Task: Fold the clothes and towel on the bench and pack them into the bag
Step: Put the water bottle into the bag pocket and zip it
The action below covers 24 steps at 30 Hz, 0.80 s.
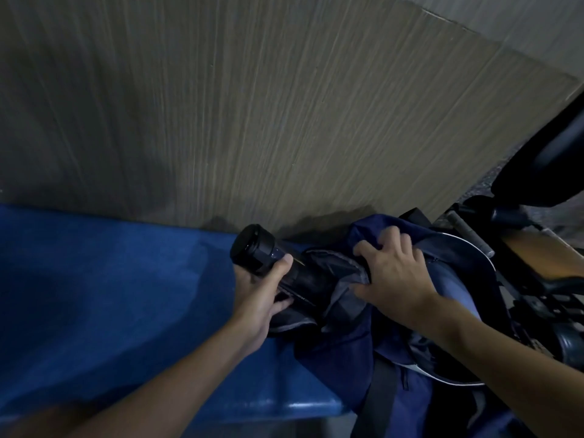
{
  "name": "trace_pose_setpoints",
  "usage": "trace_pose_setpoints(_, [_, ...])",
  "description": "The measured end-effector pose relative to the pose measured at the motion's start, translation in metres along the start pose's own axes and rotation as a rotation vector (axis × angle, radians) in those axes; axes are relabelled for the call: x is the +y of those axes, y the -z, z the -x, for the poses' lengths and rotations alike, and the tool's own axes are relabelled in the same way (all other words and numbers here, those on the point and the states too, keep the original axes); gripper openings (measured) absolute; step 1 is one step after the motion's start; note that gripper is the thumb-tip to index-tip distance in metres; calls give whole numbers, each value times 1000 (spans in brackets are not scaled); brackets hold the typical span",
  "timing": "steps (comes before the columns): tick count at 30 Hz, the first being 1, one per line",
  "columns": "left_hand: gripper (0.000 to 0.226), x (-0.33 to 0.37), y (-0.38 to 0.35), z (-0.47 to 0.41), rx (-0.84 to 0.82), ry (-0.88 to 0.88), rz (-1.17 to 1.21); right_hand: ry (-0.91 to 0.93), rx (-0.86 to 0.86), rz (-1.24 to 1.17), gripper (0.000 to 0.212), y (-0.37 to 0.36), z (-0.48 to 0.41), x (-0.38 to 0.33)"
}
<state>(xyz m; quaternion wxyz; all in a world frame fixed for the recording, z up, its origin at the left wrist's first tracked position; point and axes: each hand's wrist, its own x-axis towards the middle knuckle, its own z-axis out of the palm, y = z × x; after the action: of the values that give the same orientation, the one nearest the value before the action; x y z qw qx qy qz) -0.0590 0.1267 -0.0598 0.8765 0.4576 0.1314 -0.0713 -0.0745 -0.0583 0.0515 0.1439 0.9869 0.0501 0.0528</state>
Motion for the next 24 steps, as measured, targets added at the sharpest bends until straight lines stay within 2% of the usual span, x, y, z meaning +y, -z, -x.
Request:
trace_pose_setpoints(3, [56,2,2,1,-11,21,-77,-104,-152,-166,61,-2,3,0])
trace_pose_setpoints(5, [51,4,2,2,-8,3,-146,-96,-186,-200,61,-5,3,0])
trace_pose_setpoints(8, [40,8,2,5,24,-127,-246,-93,-237,-344,59,-7,1,1])
trace_pose_setpoints(10, [58,10,5,5,57,-206,-258,-92,-272,-500,63,-10,0,2])
trace_pose_setpoints(12, [86,11,9,4,51,-257,-272,-98,-245,-602,65,-13,0,3])
trace_pose_setpoints(13, [88,11,11,4,39,-287,-306,-106,-209,-631,64,-14,1,3])
trace_pose_setpoints(17, [69,10,12,3,32,-363,-355,-158,-81,-633,54,-17,2,2])
trace_pose_setpoints(24, [70,3,15,9,-26,-382,-367,-93,65,-610,36,-5,-1,-8])
